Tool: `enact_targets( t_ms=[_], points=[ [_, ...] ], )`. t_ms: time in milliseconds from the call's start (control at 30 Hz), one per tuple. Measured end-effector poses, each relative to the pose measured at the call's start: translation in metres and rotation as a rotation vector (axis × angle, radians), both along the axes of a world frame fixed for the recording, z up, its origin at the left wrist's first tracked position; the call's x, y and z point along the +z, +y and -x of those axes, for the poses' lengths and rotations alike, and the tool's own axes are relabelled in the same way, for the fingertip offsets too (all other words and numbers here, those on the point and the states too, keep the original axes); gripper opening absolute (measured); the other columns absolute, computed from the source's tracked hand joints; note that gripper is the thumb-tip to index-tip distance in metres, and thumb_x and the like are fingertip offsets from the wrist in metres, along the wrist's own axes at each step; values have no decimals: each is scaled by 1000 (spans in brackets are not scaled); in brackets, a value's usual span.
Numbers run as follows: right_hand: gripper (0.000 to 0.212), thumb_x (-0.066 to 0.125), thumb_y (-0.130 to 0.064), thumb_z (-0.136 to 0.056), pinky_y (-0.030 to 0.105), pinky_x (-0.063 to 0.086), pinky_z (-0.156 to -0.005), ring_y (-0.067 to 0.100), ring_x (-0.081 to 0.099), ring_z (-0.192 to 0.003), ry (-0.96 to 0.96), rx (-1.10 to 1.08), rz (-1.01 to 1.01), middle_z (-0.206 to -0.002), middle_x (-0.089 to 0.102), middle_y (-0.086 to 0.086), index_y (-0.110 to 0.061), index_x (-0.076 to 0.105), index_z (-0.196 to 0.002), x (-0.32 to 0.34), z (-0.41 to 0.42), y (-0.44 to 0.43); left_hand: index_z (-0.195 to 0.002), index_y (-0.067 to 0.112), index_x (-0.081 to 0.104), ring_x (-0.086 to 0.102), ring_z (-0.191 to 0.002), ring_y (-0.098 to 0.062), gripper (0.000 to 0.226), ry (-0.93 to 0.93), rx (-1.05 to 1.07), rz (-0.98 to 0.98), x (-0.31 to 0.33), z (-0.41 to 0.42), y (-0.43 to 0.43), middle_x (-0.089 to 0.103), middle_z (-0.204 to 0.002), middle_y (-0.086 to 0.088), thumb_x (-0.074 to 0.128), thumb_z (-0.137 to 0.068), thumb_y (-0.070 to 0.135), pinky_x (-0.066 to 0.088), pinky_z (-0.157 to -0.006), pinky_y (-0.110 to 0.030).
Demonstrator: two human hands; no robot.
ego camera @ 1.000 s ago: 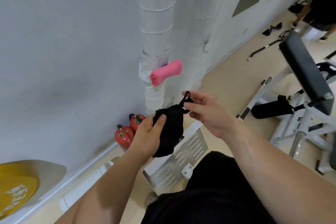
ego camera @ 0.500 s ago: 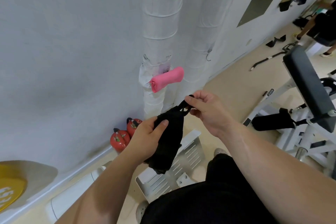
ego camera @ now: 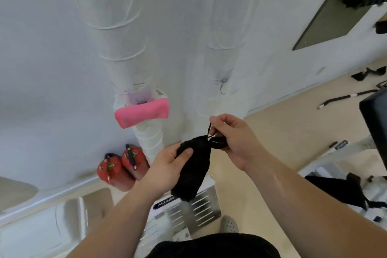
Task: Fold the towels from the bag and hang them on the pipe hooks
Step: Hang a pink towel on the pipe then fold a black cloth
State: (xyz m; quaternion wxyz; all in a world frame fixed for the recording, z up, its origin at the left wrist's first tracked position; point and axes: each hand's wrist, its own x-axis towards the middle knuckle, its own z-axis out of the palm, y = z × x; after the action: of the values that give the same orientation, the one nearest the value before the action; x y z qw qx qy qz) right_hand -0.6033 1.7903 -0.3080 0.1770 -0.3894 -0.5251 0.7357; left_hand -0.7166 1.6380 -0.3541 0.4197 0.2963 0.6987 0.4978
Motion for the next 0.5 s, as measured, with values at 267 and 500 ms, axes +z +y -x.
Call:
enact_targets(
  t_ms=[267, 500],
  points=[
    [32, 77, 1, -80, 29, 45, -69, 15, 62, -78, -133, 188, -27, -92, 76, 8, -11, 73, -109, -8, -67, 62, -103, 22, 71, 60, -61, 5, 22, 84, 126, 71, 14, -50, 40, 71, -72, 20, 50, -106, 22, 43, -57, -13],
    [9, 73, -12, -85, 30, 45, -65, 17, 65, -76, -91, 120, -78, -83, 74, 10, -7, 79, -89, -5, -76, 31, -97, 29, 66, 51, -46, 1, 20, 164, 90, 114, 23, -59, 32, 58, -52, 22, 50, -106, 24, 37, -55, -27]
  ],
)
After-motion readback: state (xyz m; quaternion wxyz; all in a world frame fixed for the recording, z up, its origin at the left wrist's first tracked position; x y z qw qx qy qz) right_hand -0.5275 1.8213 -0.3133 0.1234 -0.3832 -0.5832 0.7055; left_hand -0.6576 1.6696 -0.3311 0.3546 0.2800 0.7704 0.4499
